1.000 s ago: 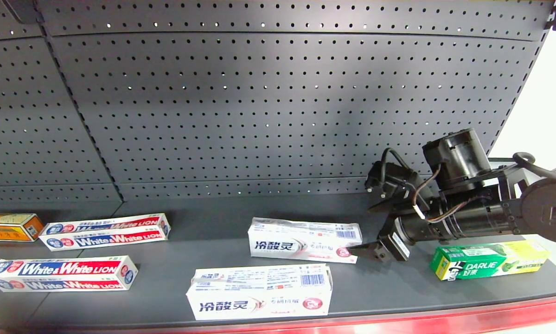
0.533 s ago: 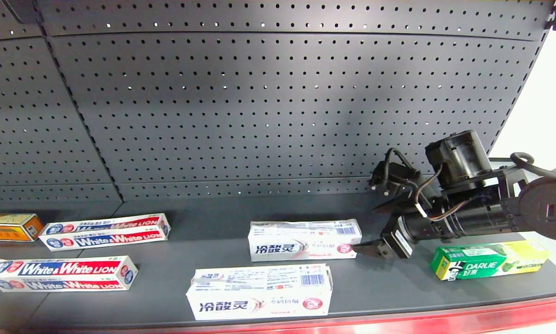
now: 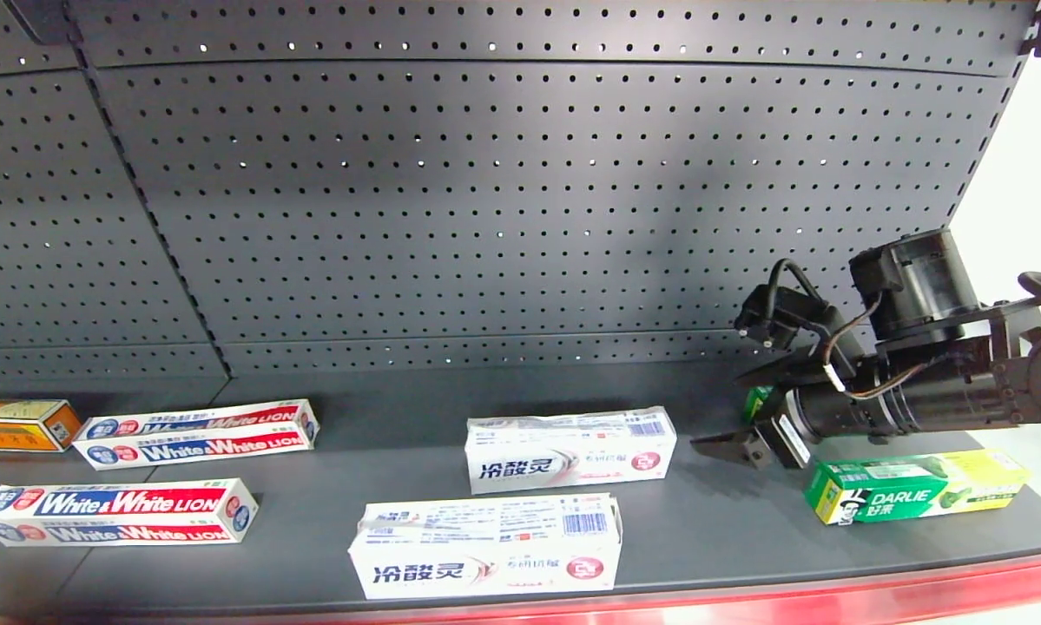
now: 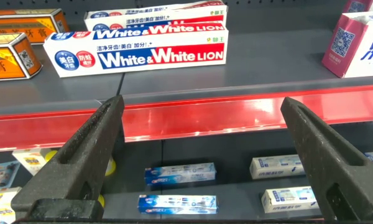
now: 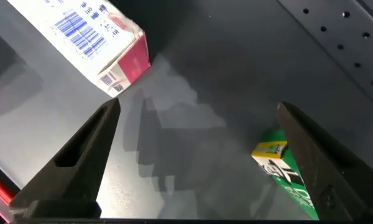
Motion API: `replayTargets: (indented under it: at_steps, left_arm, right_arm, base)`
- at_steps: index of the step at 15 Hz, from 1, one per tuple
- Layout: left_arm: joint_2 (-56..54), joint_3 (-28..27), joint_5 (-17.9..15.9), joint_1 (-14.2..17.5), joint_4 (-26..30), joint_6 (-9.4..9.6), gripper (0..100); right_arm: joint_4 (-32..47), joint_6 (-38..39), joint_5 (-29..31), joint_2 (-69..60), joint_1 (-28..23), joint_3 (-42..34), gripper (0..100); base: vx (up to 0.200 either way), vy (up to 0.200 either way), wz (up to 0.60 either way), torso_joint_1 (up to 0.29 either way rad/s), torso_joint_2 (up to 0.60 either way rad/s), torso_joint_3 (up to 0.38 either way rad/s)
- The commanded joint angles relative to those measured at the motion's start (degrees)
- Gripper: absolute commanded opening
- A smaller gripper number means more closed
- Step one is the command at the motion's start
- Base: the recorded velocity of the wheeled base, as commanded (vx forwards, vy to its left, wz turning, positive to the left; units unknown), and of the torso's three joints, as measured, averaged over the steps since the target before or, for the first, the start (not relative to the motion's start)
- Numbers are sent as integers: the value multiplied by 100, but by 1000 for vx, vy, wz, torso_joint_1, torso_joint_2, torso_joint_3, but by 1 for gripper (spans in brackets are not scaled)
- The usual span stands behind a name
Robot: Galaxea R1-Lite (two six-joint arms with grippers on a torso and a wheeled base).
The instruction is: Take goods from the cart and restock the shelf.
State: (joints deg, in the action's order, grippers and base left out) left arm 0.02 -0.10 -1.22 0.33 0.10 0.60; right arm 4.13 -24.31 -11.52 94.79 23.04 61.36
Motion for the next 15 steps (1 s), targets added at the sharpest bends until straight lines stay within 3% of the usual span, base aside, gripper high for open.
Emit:
replayTargets:
  at_steps: [1, 15]
  left_arm:
    - [-2, 1, -1, 2, -1, 2, 100]
    - [-2, 1, -1, 2, -1, 2, 100]
  right_arm:
    - [-18, -4, 1, 224, 43, 61, 100]
    - [-413, 172, 27, 716, 394, 210, 100]
  base:
    - [0, 0, 0, 0, 0, 0]
    - [0, 0, 0, 0, 0, 0]
